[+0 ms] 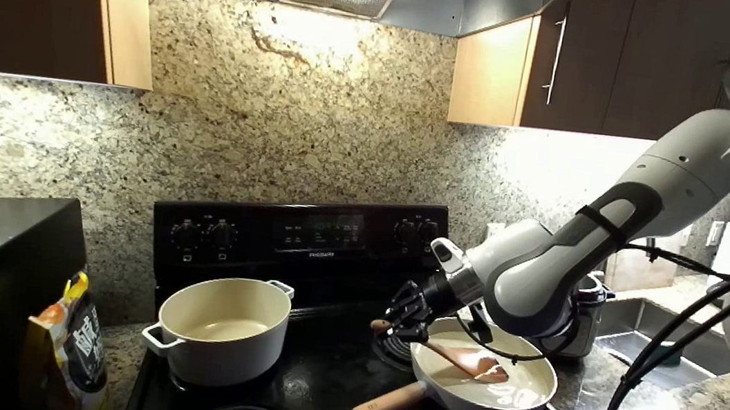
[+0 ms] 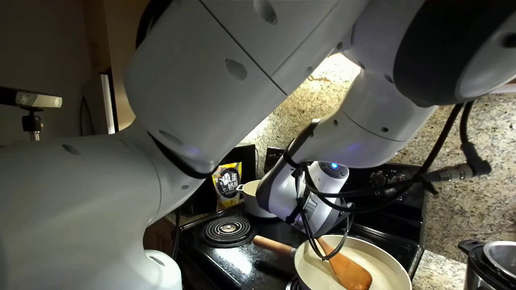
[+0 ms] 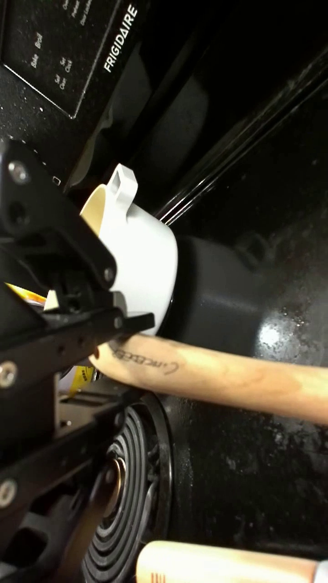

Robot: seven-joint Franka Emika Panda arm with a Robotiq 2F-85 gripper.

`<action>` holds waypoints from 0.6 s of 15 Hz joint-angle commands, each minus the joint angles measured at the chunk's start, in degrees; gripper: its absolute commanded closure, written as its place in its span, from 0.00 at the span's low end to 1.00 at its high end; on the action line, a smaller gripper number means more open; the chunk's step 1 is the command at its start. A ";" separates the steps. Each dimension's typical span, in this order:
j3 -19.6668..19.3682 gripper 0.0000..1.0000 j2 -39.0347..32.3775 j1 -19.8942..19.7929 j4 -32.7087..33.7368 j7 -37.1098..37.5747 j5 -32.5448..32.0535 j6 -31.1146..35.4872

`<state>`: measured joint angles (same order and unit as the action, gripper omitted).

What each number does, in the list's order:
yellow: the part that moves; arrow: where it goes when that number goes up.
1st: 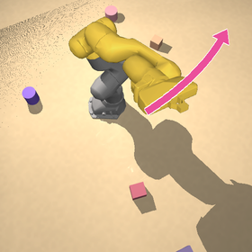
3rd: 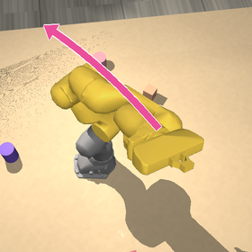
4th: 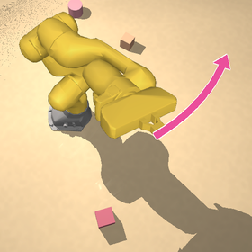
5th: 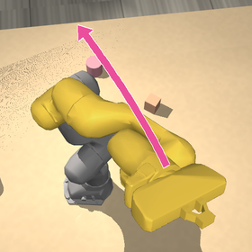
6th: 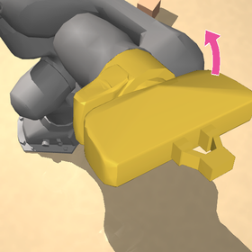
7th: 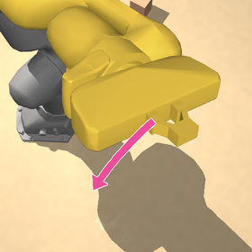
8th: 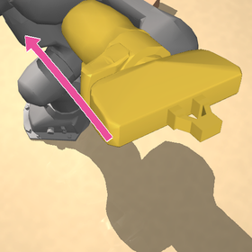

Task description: Stir the pan with the wooden spoon

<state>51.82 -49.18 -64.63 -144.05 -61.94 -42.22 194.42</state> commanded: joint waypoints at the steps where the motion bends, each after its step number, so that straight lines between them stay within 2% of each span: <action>1: 3.58 0.88 -0.32 -3.38 2.21 -2.15 -4.09 -6.69; 4: 7.80 0.88 -1.67 -5.55 5.09 -3.47 -6.13 -13.95; 7: 12.14 0.88 -4.79 -5.60 9.12 -6.35 -5.58 -22.75; 9: 13.61 0.88 -6.25 -4.67 10.90 -7.56 -4.39 -27.67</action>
<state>62.19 -51.17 -68.54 -135.51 -65.23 -47.39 173.23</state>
